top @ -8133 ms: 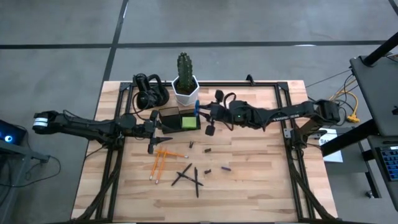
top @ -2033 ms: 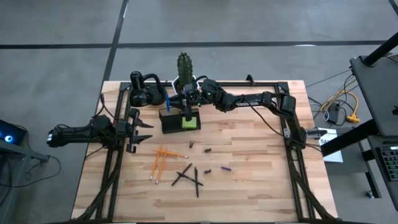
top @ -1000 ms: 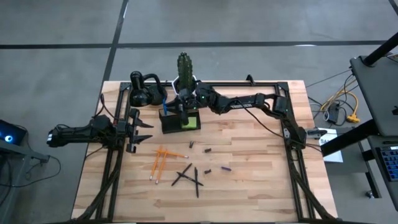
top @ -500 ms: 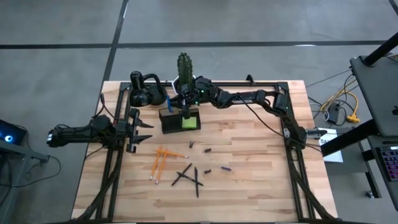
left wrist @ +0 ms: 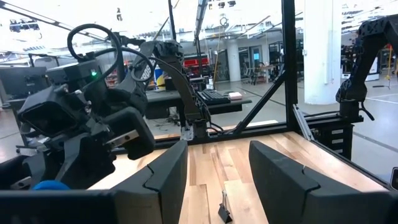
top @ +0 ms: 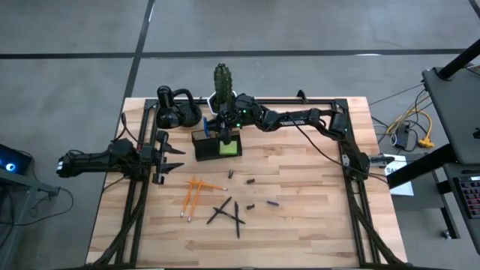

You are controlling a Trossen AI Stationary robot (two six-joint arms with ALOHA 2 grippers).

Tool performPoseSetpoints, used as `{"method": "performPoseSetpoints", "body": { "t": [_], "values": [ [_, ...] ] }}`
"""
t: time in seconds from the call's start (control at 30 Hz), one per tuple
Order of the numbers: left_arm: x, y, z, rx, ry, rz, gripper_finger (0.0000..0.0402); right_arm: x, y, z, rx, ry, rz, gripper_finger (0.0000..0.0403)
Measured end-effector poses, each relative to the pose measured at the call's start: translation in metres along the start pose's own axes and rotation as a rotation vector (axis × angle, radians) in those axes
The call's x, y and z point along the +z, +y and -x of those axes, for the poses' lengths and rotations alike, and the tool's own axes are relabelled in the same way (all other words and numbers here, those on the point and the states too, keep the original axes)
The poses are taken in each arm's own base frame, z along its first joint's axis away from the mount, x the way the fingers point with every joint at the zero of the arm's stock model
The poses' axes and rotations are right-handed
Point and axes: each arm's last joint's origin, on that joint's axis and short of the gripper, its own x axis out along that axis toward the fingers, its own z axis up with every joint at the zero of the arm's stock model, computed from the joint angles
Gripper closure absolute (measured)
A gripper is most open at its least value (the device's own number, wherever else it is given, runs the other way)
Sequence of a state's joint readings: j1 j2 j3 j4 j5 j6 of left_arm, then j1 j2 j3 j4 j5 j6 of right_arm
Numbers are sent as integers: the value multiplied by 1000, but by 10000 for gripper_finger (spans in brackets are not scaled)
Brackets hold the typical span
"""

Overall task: Pick and place office supplies into organizer
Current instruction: Put the blue scissors into the black desk organizer

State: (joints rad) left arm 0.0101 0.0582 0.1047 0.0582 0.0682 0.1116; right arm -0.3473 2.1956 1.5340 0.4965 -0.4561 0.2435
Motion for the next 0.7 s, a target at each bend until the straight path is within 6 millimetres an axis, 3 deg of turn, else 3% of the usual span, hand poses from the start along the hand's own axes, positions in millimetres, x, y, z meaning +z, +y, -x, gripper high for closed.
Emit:
{"method": "performPoseSetpoints", "body": {
  "t": [0.7],
  "values": [
    [0,0,0,0,1,0,244,-5,-5,3,-19,30,6,351]
  ]
}}
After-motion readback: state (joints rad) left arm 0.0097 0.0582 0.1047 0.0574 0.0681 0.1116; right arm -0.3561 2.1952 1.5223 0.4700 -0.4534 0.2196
